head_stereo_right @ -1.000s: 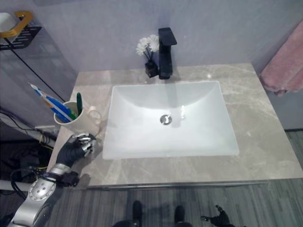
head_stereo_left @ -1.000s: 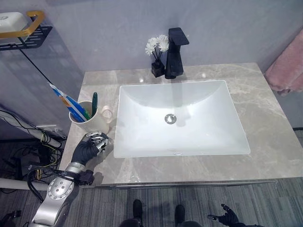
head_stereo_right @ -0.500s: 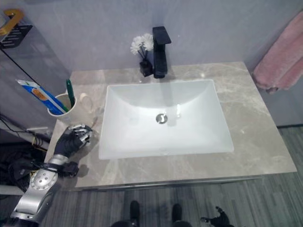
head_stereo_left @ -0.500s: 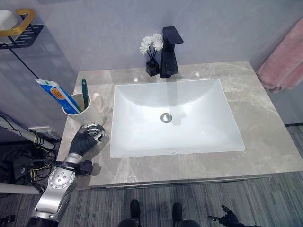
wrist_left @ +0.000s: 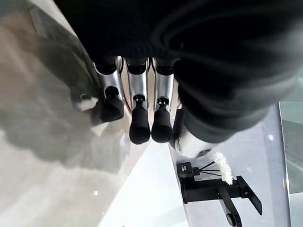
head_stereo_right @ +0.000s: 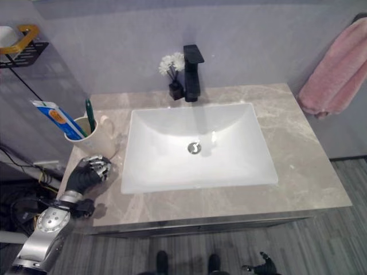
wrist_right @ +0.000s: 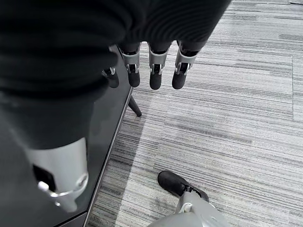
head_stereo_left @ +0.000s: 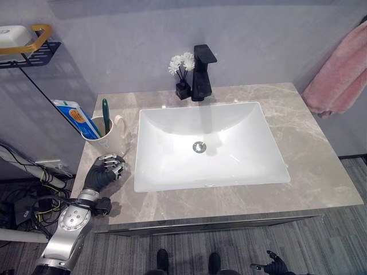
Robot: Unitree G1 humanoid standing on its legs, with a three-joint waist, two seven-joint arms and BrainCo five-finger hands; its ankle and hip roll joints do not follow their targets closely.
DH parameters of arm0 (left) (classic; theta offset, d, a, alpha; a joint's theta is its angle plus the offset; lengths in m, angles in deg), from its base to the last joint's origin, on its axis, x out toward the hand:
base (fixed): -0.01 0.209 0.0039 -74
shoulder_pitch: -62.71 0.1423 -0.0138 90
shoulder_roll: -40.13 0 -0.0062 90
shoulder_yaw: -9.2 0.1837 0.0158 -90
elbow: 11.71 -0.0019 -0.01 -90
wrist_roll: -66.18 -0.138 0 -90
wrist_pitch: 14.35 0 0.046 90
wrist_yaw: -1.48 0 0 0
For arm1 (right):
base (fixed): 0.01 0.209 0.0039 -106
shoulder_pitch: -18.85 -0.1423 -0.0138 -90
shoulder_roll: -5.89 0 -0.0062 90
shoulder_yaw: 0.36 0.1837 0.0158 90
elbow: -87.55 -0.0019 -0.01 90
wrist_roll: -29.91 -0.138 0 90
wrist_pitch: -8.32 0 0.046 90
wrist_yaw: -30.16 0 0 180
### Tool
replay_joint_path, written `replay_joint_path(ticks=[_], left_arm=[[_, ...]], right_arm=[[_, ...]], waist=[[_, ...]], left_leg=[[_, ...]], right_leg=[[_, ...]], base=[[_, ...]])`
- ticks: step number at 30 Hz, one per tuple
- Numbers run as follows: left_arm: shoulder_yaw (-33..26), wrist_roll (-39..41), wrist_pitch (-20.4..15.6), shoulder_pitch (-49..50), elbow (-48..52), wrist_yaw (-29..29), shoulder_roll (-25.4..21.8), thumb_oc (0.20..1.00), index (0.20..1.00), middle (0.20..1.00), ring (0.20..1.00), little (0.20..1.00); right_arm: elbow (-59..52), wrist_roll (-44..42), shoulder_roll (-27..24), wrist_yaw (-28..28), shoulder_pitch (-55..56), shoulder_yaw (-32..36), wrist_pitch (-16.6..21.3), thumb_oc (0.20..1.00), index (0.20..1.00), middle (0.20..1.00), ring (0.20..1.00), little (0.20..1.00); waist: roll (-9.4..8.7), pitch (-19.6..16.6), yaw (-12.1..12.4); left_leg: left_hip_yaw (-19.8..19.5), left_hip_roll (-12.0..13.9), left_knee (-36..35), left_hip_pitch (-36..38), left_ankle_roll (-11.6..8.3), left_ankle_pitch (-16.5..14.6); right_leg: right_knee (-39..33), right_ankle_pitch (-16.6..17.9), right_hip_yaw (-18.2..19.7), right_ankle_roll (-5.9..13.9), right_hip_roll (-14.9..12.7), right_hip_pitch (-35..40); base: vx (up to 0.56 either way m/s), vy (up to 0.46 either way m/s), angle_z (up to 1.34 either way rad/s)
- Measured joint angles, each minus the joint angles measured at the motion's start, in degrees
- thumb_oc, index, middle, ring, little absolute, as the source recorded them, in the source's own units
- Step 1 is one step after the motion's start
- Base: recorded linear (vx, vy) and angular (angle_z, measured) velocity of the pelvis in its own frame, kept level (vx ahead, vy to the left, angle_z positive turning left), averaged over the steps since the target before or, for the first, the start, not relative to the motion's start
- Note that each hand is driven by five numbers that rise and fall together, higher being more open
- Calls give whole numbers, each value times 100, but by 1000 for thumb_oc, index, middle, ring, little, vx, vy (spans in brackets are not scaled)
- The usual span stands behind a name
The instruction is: Put brush and paste in cup on sink, flatten towel.
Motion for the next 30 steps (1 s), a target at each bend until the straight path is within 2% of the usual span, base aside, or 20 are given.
replay_joint_path(ticks=[8,14,20,30], left_arm=[[-119,3,6,310,71,-33,8,200,200,200,200,200],[-341,2,-165,231,71,46,5,200,200,200,200,200],[-601,0,-322,-311,18,247,-58,200,200,200,200,200],[-438,-22,-391,-1645,-561,613,-62,200,200,200,200,200]], right_arm=[[193,0,7,1,90,5,-1,1000,1000,1000,1000,1000],[181,-1,0,2,43,5,3,1000,1000,1000,1000,1000],[190,-5,-15,3,-101,-4,4,1000,1000,1000,1000,1000],[107,-20,-25,10,-400,-122,1,1000,1000,1000,1000,1000]], waist=[[99,-52,165],[133,-61,158],[-17,163,167],[-169,421,158]], left_leg=[[-128,10,0,-29,-21,19],[-92,21,1,-452,-33,82],[43,44,3,-720,-26,111],[61,50,3,-806,-31,114]], right_leg=[[-6,-46,-109,-13,6,28],[14,13,-68,-31,14,-418],[42,109,64,-35,58,-755],[42,116,83,-38,65,-853]], base=[[-30,2,8],[-105,17,-4],[-30,5,-10],[3,-1,-1]])
